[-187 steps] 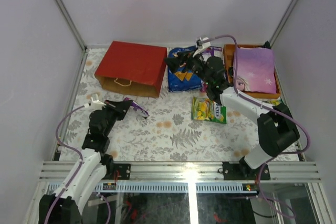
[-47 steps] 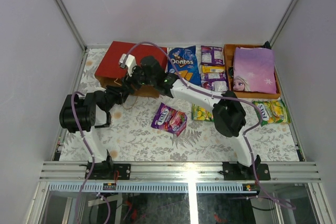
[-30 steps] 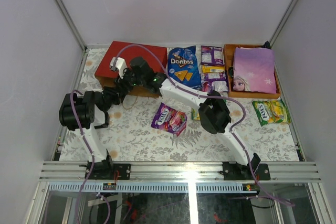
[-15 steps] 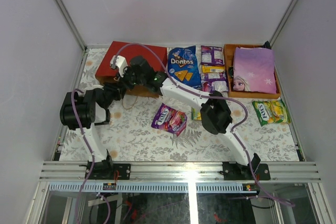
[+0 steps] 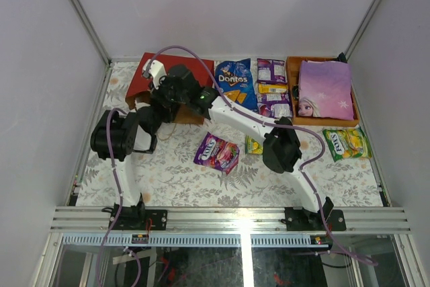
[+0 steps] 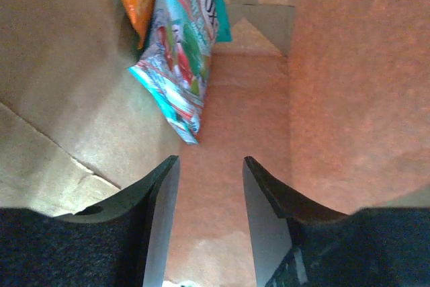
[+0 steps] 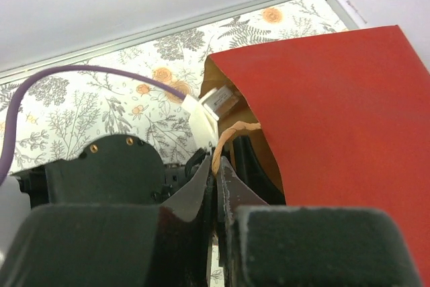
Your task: Take the snacks out of the paper bag
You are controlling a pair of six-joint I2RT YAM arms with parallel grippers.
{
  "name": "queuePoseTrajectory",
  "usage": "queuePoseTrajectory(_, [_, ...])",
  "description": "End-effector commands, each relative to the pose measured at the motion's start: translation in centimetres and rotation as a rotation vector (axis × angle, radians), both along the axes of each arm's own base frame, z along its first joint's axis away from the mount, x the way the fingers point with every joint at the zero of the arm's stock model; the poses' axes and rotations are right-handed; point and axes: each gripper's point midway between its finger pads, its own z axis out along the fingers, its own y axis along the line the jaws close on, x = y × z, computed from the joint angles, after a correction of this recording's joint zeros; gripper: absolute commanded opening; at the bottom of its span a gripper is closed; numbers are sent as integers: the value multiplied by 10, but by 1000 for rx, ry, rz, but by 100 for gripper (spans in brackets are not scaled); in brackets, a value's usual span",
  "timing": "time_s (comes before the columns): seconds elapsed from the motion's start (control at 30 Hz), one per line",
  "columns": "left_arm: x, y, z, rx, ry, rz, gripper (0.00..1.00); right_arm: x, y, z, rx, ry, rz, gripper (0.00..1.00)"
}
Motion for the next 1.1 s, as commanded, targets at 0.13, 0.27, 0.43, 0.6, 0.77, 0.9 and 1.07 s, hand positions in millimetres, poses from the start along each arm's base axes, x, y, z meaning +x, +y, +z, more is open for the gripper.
queuePoseTrajectory(0.13, [23,-6,-22,84,67,107,45,-1,-10,74,104,-97,-48,0])
queuePoseTrajectory(0.27, [33,-8,-33,123,128,150,47,-3,-14,78,106,-108,-50,0])
queuePoseTrajectory(0.43, [41,-4,-47,177,198,214,48,-6,-20,80,106,-116,-53,0])
queuePoseTrajectory(0.6, [46,-7,-59,180,233,233,48,-9,-24,83,112,-125,-54,0])
queuePoseTrajectory(0.77, [58,-17,-69,185,262,239,48,-9,-27,86,116,-132,-56,0])
queuePoseTrajectory(0.9, [66,-22,-75,183,281,256,49,-11,-29,87,120,-134,-58,0])
queuePoseTrajectory(1.07, [76,-24,-78,180,283,267,44,-12,-31,86,118,-133,-58,0])
